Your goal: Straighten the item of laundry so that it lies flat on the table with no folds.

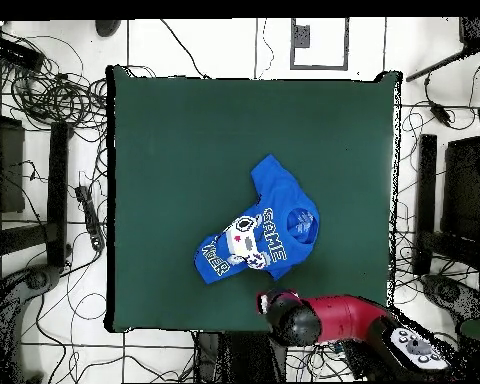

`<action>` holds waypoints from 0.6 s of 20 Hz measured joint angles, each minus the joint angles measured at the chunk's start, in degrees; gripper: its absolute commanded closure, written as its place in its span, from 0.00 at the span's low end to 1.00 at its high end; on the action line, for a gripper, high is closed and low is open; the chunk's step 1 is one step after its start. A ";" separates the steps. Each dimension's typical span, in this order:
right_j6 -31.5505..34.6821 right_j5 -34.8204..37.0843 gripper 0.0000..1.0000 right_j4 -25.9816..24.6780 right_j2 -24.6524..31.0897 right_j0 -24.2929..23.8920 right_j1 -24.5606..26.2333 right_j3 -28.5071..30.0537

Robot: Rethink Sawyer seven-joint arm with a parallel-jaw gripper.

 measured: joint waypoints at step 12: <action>0.00 0.05 0.00 0.00 -0.20 0.38 0.74 -0.59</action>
